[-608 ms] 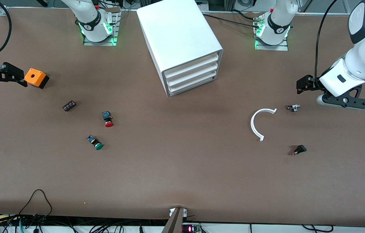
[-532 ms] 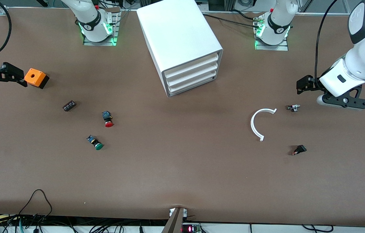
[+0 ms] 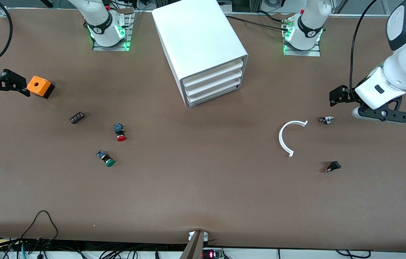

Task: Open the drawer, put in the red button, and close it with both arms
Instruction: 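Move the left gripper toward the cabinet while the right gripper approaches the buttons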

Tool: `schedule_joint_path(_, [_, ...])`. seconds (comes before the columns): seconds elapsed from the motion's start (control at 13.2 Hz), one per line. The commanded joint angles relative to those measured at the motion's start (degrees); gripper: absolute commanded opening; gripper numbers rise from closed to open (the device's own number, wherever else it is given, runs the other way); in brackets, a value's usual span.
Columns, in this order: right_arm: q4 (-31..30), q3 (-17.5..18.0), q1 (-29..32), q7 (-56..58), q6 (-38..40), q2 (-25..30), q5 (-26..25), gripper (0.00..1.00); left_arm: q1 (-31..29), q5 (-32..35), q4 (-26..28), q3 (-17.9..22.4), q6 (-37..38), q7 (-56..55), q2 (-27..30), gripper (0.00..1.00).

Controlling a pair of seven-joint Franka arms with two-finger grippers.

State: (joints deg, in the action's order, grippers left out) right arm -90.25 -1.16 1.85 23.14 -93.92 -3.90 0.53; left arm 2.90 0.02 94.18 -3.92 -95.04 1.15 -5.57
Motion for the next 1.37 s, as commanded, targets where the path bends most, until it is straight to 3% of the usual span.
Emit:
schedule_joint_path(0.0, [0.3, -0.1, 0.1, 0.5, 0.6, 0.4, -0.6, 1.00, -0.1, 1.1, -1.0, -0.2, 0.0, -0.4, -0.3, 1.00])
schedule_joint_path(0.68, [-0.2, -0.5, 0.4, -0.6, 1.1, -3.0, -0.4, 1.00, -0.1, 0.9, -1.2, -0.4, 0.1, -0.4, -0.3, 1.00])
schedule_joint_path(0.91, [-0.5, 0.1, -0.4, 0.5, 1.0, -4.6, -0.8, 1.00, 0.9, 0.1, -2.2, -0.5, 3.0, 0.5, -4.2, 1.00])
schedule_joint_path(1.14, [-0.1, 0.4, -3.5, -0.6, -3.0, -10.1, -0.5, 1.00, 3.0, -3.6, -2.2, -5.0, 7.1, 0.5, -6.9, 1.00])
schedule_joint_path(1.29, [-0.1, 0.4, -4.5, -0.6, -5.6, -12.9, 0.8, 1.00, 2.7, -9.7, -2.2, -6.6, 7.2, 0.6, -8.7, 1.00])
